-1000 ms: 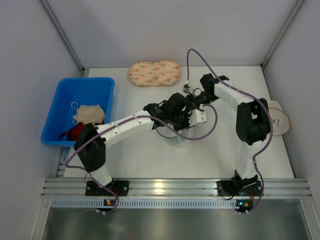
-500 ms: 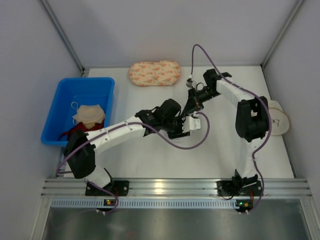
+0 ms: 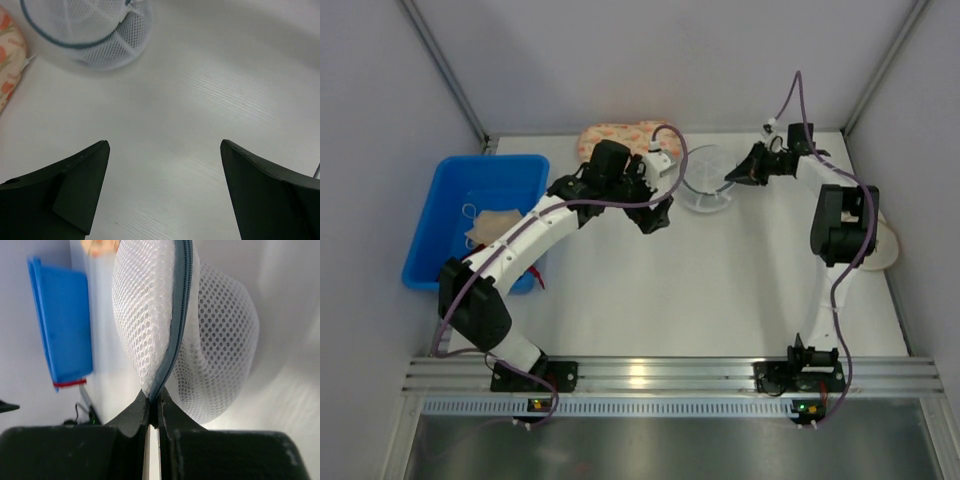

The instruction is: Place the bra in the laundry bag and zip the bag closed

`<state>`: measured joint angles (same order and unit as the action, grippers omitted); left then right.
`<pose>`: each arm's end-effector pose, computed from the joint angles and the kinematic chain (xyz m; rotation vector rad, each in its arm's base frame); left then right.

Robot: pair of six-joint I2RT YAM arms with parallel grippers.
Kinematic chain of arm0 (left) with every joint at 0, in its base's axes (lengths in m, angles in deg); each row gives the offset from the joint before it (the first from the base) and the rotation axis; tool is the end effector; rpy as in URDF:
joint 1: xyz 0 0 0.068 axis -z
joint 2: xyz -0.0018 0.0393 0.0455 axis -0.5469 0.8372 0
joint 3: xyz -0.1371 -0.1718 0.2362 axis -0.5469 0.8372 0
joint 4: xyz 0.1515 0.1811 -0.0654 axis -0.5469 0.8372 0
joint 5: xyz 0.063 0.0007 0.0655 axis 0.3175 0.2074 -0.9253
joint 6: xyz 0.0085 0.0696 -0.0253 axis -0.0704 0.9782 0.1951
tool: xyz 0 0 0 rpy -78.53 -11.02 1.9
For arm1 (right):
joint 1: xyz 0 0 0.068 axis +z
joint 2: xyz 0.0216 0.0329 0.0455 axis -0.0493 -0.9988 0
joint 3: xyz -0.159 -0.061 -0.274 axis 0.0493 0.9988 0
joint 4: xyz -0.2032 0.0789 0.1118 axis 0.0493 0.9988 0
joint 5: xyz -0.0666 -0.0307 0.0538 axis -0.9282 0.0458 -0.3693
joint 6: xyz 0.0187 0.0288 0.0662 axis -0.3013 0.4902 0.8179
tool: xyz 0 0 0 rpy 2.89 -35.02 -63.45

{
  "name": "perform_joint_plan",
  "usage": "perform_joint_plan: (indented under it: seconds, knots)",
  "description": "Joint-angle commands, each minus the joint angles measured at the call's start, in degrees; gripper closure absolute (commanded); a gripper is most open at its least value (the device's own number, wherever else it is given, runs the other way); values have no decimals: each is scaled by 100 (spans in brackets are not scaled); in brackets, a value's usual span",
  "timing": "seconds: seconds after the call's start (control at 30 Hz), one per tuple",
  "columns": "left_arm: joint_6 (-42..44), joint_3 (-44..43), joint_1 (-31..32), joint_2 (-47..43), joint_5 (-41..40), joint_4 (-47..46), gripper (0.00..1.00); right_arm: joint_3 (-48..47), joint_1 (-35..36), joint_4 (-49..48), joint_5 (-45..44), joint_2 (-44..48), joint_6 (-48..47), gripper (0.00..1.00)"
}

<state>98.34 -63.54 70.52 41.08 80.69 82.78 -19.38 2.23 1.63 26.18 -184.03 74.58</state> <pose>0.2686 -0.2342 0.3731 1.2009 1.9039 -0.6198 0.4882 0.0459 0.2329 0.0489 2.4100 1.3379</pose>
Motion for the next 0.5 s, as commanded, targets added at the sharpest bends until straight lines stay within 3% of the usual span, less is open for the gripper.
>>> perform_joint_plan:
  seconds: [0.0, 0.23, 0.3, 0.47]
  knots:
    - [-732, -305, -457, 22, 401, -170, 2, -365, -256, -1876, -617, -360, 1103, 100]
    - [-1058, -270, -1143, 162, 586, -170, 2, -1024, -318, -3276, -952, -1142, 2064, 100]
    - [-1198, -262, -1328, 207, 507, -144, 2, -1331, -292, -3285, -908, -1362, 2029, 78]
    - [-1514, -489, -1793, 365, 472, 277, 2, -1491, -283, -3216, -707, -1145, 2064, 36]
